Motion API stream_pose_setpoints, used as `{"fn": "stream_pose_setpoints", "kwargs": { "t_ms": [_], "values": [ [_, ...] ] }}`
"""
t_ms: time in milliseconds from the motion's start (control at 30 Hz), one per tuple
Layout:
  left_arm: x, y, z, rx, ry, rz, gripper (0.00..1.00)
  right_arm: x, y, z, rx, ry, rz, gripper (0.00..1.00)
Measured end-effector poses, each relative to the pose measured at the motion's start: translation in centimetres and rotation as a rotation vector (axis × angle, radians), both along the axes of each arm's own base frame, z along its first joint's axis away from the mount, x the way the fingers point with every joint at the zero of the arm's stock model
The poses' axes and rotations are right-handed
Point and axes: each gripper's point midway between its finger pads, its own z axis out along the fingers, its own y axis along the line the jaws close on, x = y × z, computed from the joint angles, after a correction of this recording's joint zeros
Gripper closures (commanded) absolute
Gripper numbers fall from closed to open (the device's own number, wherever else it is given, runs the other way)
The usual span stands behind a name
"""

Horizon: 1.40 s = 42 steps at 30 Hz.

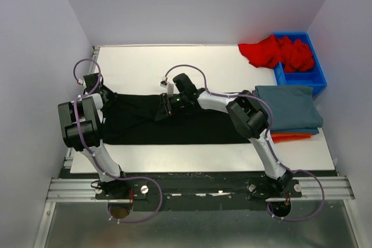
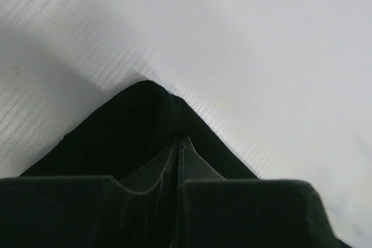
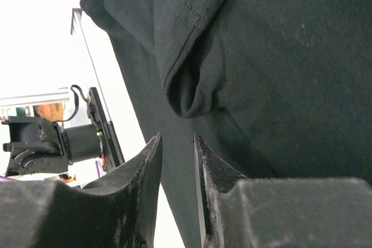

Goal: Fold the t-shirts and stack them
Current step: Fold the other side of the tshirt into a rectangle

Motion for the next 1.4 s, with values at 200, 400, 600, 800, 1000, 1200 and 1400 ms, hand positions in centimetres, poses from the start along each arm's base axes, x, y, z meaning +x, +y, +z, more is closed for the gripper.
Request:
{"fn": "stream_pose_setpoints", "kwargs": {
  "t_ms": [200, 400, 600, 800, 1000, 1200, 1400],
  "values": [
    [0.0, 0.0, 0.0, 0.001, 0.0, -0.001, 0.88, 0.5, -0.8, 0.8, 0.003, -0.012, 0.0, 0.45],
    [-0.2, 0.1, 0.3, 0.009, 0.003, -0.003, 0.84, 3.1, 1.4, 5.0, 0.086, -0.081, -0.004, 0.44],
    [-0.6, 0.0, 2.4, 0.03, -0.03, -0.001, 0.73, 6.0, 4.4, 7.2, 0.175, -0.125, -0.017, 0.34],
    [-0.3, -2.1, 4.5, 0.045, -0.063, -0.04, 0.72, 7.3, 5.9, 3.7, 0.164, -0.06, -0.04, 0.36],
    [-0.8, -5.3, 3.7, 0.028, -0.016, -0.114, 0.73, 7.0, 6.2, 1.1, 0.131, -0.007, -0.046, 0.37],
    [-1.3, -5.4, 1.7, 0.013, 0.047, -0.118, 0.73, 6.3, 6.6, 1.0, 0.13, 0.004, -0.037, 0.39],
    [-0.1, -5.2, 0.4, 0.008, 0.079, -0.127, 0.74, 5.3, 7.0, 0.8, 0.132, 0.014, -0.013, 0.43]
  ]
}}
